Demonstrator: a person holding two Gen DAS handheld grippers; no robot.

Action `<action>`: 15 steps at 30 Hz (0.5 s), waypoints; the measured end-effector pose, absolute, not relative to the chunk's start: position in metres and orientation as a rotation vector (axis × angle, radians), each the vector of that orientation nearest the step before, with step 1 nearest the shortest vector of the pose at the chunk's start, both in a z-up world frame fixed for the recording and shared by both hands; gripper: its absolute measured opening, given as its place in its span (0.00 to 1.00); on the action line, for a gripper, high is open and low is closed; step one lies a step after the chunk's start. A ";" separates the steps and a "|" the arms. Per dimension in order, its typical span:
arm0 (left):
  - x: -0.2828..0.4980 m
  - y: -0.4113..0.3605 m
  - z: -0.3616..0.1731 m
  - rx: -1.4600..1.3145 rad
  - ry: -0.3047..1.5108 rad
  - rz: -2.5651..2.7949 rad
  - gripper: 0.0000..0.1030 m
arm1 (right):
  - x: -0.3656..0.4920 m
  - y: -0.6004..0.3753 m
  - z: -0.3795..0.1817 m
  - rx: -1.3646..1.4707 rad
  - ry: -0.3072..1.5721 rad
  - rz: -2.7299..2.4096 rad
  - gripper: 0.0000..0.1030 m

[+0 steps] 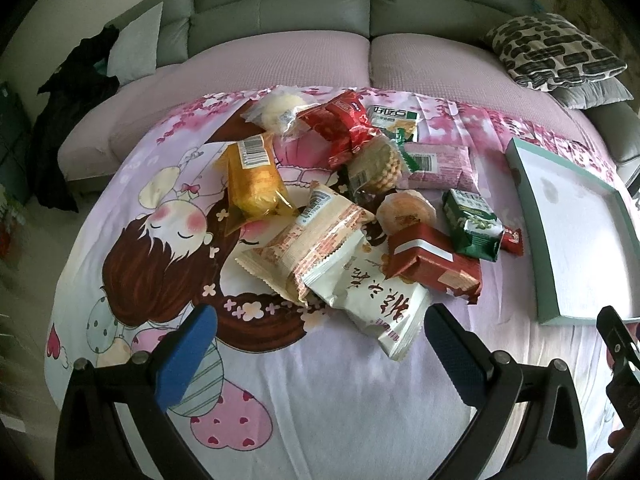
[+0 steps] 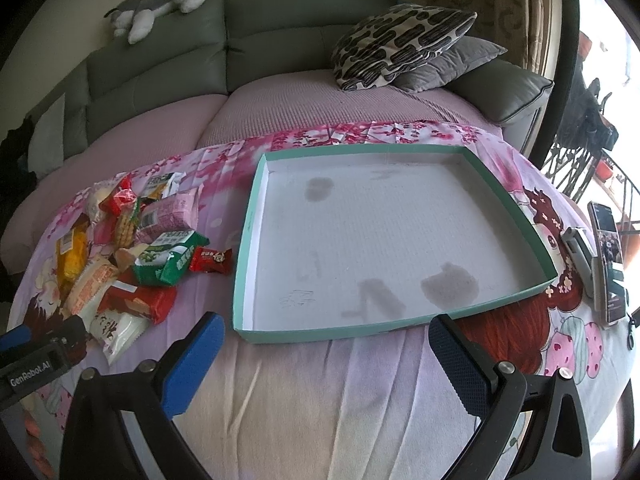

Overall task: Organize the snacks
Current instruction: 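Grasp the cream pastry pack with left tool while right tool grasps green BISCUIT box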

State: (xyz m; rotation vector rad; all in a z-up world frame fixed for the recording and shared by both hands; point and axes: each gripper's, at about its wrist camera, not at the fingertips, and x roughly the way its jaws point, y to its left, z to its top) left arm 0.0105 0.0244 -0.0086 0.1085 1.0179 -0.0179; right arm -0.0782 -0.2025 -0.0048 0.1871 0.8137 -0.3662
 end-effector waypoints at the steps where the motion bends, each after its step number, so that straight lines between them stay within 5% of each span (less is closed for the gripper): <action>1: 0.011 0.026 -0.008 0.103 1.020 -0.016 1.00 | -0.077 -0.202 -0.004 0.186 0.814 -0.364 1.00; 15: 0.044 0.070 0.019 -0.062 1.006 0.008 1.00 | -0.018 -0.167 0.039 0.199 0.793 -0.179 1.00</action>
